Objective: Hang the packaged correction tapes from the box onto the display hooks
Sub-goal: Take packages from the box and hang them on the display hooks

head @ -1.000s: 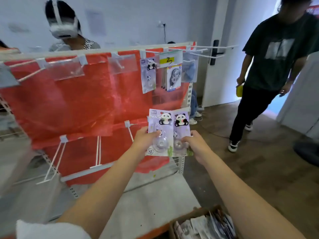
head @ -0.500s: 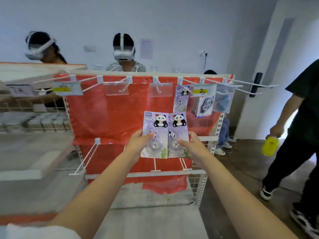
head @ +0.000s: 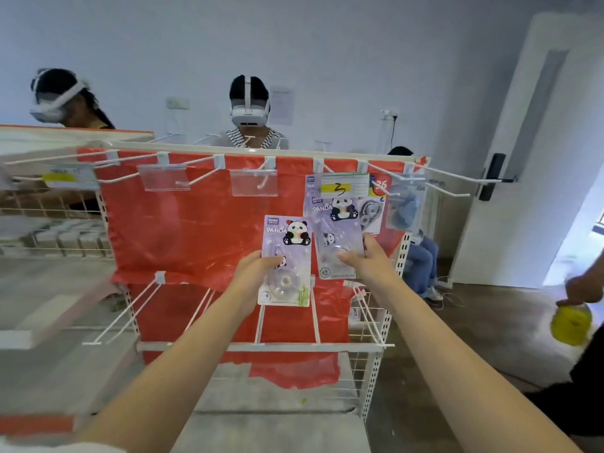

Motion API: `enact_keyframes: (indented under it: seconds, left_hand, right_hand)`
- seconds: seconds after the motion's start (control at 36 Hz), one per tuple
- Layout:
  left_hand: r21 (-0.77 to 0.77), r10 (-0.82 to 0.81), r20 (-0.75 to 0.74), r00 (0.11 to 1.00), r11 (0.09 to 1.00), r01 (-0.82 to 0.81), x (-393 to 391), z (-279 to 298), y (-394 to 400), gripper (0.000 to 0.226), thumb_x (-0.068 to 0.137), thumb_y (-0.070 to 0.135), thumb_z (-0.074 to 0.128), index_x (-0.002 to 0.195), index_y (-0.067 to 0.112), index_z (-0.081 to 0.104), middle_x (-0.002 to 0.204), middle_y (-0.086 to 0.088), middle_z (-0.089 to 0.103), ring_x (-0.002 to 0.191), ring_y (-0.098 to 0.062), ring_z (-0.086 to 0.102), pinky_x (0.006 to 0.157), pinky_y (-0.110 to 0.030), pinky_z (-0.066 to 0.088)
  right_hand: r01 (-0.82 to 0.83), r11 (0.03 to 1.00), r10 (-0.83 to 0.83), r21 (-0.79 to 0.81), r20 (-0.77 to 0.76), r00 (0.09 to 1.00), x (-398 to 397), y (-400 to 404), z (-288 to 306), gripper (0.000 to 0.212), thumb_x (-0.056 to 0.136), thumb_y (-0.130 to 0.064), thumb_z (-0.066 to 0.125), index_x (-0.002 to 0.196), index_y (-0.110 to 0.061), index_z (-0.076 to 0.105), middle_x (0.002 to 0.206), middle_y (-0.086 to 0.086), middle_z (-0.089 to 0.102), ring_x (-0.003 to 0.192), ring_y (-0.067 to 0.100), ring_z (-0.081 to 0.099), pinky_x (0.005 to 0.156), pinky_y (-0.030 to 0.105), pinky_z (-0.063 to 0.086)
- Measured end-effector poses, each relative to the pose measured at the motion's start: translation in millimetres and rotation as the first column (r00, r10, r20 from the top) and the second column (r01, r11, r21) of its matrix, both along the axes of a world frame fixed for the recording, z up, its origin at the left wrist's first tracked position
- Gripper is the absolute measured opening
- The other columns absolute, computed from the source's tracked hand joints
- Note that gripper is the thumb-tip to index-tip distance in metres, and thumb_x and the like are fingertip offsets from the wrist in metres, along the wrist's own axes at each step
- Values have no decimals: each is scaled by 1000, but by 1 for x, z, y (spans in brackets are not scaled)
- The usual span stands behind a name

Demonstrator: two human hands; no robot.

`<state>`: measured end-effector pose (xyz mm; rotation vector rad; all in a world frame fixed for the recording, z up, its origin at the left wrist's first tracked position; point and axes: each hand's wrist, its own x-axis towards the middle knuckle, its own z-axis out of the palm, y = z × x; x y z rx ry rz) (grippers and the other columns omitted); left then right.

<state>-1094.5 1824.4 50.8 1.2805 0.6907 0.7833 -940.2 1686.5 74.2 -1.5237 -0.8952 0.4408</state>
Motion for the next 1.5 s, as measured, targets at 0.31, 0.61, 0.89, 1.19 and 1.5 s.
enact_keyframes:
  seconds: [0.31,0.61,0.89,1.19,1.5]
  left_hand:
    - [4,87,16,996,996,-88,5,1,-5,12,83,5,62,93,9,67,101,-13,71,106,-37,63,100,-56,44]
    - [20,117,38,992,993,-118,8,4,2,17,76,13,67,92,7,67,102,-13,70,106,-35,62,103,-55,41]
    - [29,124,19,992,992,-124,13,2,-1,6,82,8,64,87,11,66,94,-9,71,99,-33,64,101,-53,44]
    - [60,155,-74,985,987,-151,5,7,4,8,86,7,65,95,8,66,102,-16,70,88,-31,67,85,-45,54]
    - [153,209,-182,961,971,-182,-16,11,12,6,88,5,64,87,10,68,95,-14,71,91,-32,66,92,-50,51]
  right_hand:
    - [-84,995,85,45,-30,996,13,6,-5,27,91,-17,64,111,-22,47,101,-7,64,95,10,61,91,34,47]
    - [-89,995,92,38,-95,991,23,12,-6,25,89,-22,66,111,-23,53,113,0,65,107,21,62,101,49,46]
    - [1,981,37,-195,194,980,28,14,-11,41,95,-41,54,126,-15,45,116,3,55,87,17,64,68,22,54]
    - [58,946,30,-318,266,964,35,48,7,31,98,-26,50,118,-7,35,106,14,54,52,16,61,46,25,50]
    - [214,923,-90,-319,364,927,59,95,-1,34,94,-16,50,118,6,40,94,23,62,77,40,67,71,49,55]
